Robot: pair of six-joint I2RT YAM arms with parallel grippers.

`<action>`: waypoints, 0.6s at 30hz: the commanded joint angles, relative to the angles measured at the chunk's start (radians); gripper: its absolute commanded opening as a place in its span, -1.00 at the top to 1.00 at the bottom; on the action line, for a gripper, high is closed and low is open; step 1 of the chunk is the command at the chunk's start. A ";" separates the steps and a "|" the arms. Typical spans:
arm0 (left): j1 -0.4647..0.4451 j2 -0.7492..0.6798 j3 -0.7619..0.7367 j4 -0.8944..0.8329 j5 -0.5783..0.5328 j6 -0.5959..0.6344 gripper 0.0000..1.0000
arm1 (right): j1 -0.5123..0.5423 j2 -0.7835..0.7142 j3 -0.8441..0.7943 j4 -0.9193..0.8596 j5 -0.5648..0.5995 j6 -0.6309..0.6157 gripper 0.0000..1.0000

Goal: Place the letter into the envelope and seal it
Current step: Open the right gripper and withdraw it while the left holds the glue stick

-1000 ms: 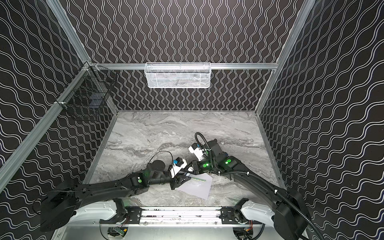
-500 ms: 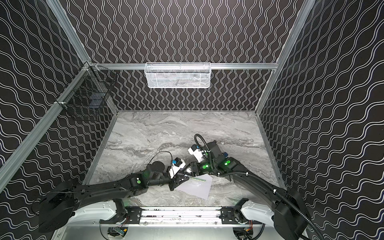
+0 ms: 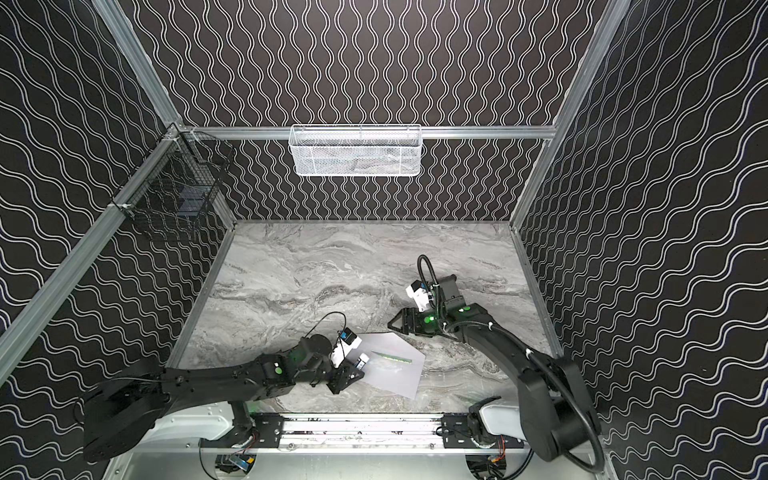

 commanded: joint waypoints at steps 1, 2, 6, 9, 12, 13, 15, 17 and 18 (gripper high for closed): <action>0.017 0.040 -0.015 0.024 0.031 -0.048 1.00 | -0.004 0.037 -0.020 0.068 -0.060 -0.016 -0.39; 0.022 0.052 -0.017 0.037 0.037 -0.052 1.00 | -0.003 0.041 -0.027 0.077 -0.065 -0.011 -0.39; 0.038 0.108 -0.013 0.063 0.057 -0.053 1.00 | -0.002 0.053 -0.050 0.081 -0.074 -0.016 -0.37; 0.044 0.138 -0.019 0.083 0.067 -0.061 1.00 | -0.002 0.057 -0.060 0.079 -0.065 -0.019 -0.37; 0.047 0.143 -0.027 0.078 0.062 -0.066 1.00 | -0.003 0.049 -0.047 0.065 -0.024 -0.016 -0.44; 0.049 0.142 -0.029 0.076 0.060 -0.064 1.00 | -0.006 0.041 -0.038 0.055 0.006 -0.015 -0.46; 0.053 0.142 -0.028 0.068 0.056 -0.063 1.00 | -0.019 0.023 -0.039 0.063 0.038 -0.004 -0.48; 0.057 0.147 -0.025 0.065 0.057 -0.058 1.00 | -0.032 0.018 -0.046 0.069 0.056 0.002 -0.51; 0.058 0.152 -0.025 0.067 0.056 -0.057 1.00 | -0.038 0.021 -0.054 0.072 0.067 0.004 -0.52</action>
